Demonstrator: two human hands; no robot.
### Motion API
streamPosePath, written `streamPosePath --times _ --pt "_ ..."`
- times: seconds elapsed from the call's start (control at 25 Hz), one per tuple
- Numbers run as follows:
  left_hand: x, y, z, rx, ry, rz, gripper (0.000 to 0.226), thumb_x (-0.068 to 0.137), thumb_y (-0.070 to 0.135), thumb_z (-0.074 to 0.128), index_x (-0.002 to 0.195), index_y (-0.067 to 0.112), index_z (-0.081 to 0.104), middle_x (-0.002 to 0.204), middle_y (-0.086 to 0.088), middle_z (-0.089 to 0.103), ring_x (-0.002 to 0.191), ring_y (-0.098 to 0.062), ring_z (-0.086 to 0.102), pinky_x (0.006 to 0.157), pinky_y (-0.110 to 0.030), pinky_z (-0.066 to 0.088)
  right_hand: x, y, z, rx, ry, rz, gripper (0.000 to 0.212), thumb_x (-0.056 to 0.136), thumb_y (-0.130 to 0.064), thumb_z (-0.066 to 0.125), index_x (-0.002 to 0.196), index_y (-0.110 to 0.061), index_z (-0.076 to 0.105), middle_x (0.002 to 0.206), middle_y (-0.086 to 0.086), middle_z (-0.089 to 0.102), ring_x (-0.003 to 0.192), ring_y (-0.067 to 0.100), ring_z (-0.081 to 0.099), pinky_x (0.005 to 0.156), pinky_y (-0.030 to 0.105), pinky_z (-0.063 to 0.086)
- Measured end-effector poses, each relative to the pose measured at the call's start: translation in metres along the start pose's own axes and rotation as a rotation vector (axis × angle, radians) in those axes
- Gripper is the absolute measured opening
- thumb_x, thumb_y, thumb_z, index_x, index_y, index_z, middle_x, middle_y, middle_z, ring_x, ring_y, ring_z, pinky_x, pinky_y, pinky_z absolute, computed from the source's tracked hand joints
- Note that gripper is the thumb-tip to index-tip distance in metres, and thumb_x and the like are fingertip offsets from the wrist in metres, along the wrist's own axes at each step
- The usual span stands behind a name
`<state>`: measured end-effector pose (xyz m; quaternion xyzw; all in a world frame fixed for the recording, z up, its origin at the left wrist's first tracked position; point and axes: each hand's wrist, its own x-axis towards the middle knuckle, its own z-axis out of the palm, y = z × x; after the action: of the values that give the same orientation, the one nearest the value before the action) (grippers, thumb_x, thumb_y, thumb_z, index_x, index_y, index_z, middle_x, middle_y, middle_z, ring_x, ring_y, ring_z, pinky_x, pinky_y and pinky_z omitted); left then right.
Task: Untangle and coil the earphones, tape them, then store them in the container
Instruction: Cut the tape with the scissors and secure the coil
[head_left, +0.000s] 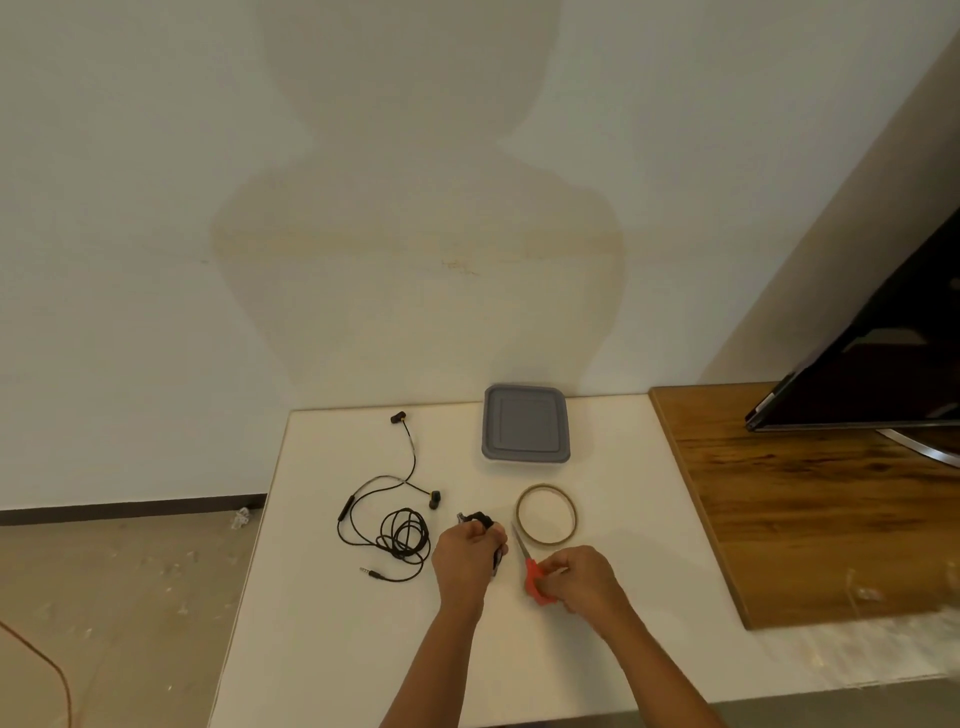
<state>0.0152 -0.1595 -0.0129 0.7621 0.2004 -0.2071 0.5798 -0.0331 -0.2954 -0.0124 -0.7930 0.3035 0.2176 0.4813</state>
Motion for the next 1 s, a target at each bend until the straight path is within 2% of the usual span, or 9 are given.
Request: streamPosePath --times 0.16,0.28,0.36,0.4,0.48,0.56,0.68,0.76,1.0 --pt "-0.012 0.010 -0.014 -0.212 -0.063 -0.029 0.021 0.086 0.016 0.066 0.066 0.007 0.070 0.066 -0.007 0.069 0.064 -0.015 0.059 0.064 -0.021 0.046 -0.009 -0.002 0.030 -0.596 0.264 -0.127 0.014 0.094 -0.014 0.049 0.090 -0.015 0.063 0.105 0.005 0.066 0.096 0.019 0.064 0.068 0.026 0.045" --pt "-0.029 0.026 -0.030 -0.317 -0.098 0.000 0.017 0.088 0.012 0.064 0.074 0.004 0.069 0.069 -0.008 0.068 0.061 -0.010 0.061 0.056 -0.012 0.046 -0.028 -0.006 0.037 -0.674 0.124 -0.176 0.012 0.075 -0.007 0.076 0.084 -0.005 0.068 0.086 0.012 0.063 0.074 0.020 0.067 0.055 0.023 0.052" --pt "-0.040 0.035 -0.039 -0.374 -0.120 0.019 0.016 0.089 0.010 0.064 0.075 0.002 0.069 0.071 -0.009 0.068 0.064 -0.013 0.062 0.061 -0.017 0.048 -0.024 -0.001 0.019 -0.564 0.172 -0.176 0.015 0.072 -0.013 0.071 0.076 0.001 0.068 0.078 0.022 0.051 0.060 0.025 0.064 0.038 0.020 0.040" --pt "-0.046 0.041 -0.044 -0.396 -0.130 0.032 0.016 0.089 0.009 0.064 0.076 0.002 0.069 0.071 -0.010 0.068 0.066 -0.015 0.062 0.064 -0.020 0.049 -0.029 -0.006 0.010 -0.444 0.128 -0.168 0.019 0.079 -0.013 0.059 0.084 0.004 0.068 0.087 0.022 0.049 0.067 0.031 0.065 0.040 0.022 0.038" --pt "-0.058 0.051 -0.052 -0.420 -0.149 0.059 0.016 0.089 0.010 0.063 0.077 0.002 0.068 0.072 -0.011 0.068 0.069 -0.017 0.063 0.068 -0.025 0.049 -0.057 -0.035 0.010 -0.259 0.184 -0.179 0.026 0.092 -0.013 0.049 0.110 -0.001 0.062 0.109 0.019 0.057 0.099 0.030 0.062 0.068 0.026 0.048" --pt "-0.072 0.064 -0.061 -0.425 -0.168 0.086 0.015 0.089 0.012 0.064 0.079 0.001 0.070 0.074 -0.011 0.070 0.071 -0.019 0.063 0.070 -0.028 0.049 -0.079 -0.062 0.000 0.236 0.218 -0.223 0.024 0.092 -0.023 0.059 0.105 -0.004 0.067 0.101 0.013 0.068 0.096 0.022 0.063 0.072 0.020 0.049" --pt "-0.099 0.087 -0.072 -0.406 -0.222 0.125 0.019 0.087 0.018 0.067 0.084 0.000 0.072 0.076 -0.012 0.068 0.068 -0.018 0.059 0.065 -0.025 0.047 -0.128 -0.108 -0.026 0.688 -0.040 -0.284 0.032 0.087 -0.035 0.065 0.098 -0.006 0.072 0.091 0.011 0.074 0.084 0.016 0.068 0.070 0.019 0.053" --pt "-0.121 0.102 -0.079 -0.399 -0.265 0.170 0.023 0.086 0.022 0.068 0.087 0.000 0.073 0.077 -0.013 0.065 0.069 -0.020 0.055 0.062 -0.024 0.045 -0.156 -0.124 -0.037 0.693 -0.119 -0.337 0.028 0.083 -0.030 0.070 0.096 -0.005 0.073 0.089 0.012 0.074 0.081 0.017 0.068 0.071 0.020 0.055" --pt "-0.186 0.129 -0.111 -0.384 -0.330 0.303 0.022 0.088 0.022 0.065 0.084 0.003 0.074 0.081 -0.017 0.066 0.077 -0.026 0.054 0.069 -0.029 0.045 -0.228 -0.149 -0.055 0.779 -0.062 -0.407 0.013 0.087 -0.009 0.064 0.092 0.003 0.067 0.080 0.012 0.071 0.066 0.016 0.063 0.067 0.022 0.054"
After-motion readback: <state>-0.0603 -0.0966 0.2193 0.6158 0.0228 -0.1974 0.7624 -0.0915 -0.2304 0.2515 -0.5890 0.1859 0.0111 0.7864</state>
